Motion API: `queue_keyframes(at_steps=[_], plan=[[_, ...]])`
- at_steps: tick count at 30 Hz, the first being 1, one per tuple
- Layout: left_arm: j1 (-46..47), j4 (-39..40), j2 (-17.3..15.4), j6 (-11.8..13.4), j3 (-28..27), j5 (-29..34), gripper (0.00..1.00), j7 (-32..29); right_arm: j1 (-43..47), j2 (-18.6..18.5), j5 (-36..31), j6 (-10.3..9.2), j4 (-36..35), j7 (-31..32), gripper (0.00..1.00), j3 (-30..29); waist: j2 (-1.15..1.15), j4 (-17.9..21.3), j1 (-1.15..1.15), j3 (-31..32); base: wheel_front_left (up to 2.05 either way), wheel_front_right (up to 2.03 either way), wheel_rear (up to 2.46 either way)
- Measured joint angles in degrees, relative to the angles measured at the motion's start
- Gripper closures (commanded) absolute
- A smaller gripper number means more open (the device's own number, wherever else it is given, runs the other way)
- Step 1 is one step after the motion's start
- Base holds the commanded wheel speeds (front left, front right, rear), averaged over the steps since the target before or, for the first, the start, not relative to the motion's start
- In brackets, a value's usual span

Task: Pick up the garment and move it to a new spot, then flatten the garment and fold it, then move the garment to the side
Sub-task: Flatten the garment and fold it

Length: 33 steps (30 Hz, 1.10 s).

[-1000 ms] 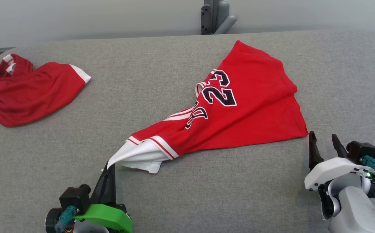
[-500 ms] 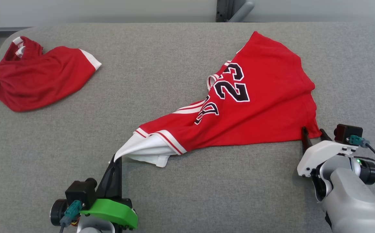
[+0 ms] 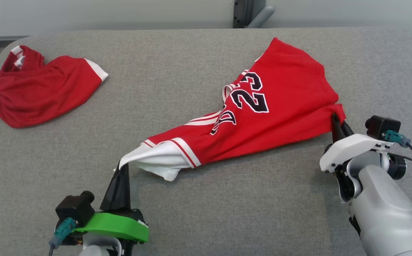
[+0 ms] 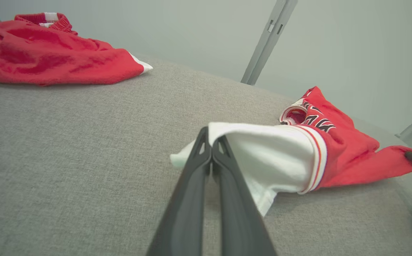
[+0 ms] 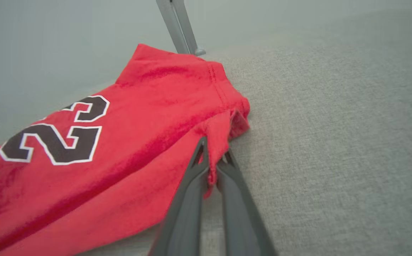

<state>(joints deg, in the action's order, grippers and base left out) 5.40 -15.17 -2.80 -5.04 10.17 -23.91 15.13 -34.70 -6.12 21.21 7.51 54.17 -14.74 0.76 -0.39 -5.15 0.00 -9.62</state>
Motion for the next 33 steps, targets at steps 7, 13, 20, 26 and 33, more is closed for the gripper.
queue_keyframes(at_steps=[7, 13, 20, 26, 33], plan=[[0.49, 4.12, 0.01, -0.58, 0.94, -5.35, 1.0, 0.0, 3.83, -3.03, 6.84, 0.0, -15.78, -0.26, 1.0, 3.14, 0.0, 1.99, 0.0, 1.71, 0.0, 0.0, 0.0], [1.27, 10.98, 0.03, -1.0, 0.73, -6.14, 1.0, -0.01, 8.74, -5.16, 9.57, 0.0, -30.77, -0.3, 1.0, 3.02, 0.0, 3.78, 0.0, 3.61, 0.0, 0.0, 0.0], [1.62, 22.42, 0.01, -1.11, -1.74, -9.54, 1.0, 0.0, 14.55, -5.82, 11.07, 0.0, -45.85, 0.19, 1.0, 0.9, 0.0, 5.77, 0.0, 6.23, 0.0, 0.0, 0.0], [1.38, 29.21, -0.22, -1.36, -1.78, -10.26, 1.0, -0.6, 17.87, -5.14, 12.58, -0.01, -57.23, 2.16, 1.0, -1.27, 0.0, 7.19, 0.0, 7.81, 0.0, 0.0, 0.0], [4.08, 41.23, -2.67, -0.77, -1.9, -11.62, 1.0, -6.53, 20.06, -3.63, 13.16, -0.01, -72.07, 6.3, 1.0, -4.91, 0.0, 8.62, 0.0, 8.55, 0.0, 0.0, 0.0]])
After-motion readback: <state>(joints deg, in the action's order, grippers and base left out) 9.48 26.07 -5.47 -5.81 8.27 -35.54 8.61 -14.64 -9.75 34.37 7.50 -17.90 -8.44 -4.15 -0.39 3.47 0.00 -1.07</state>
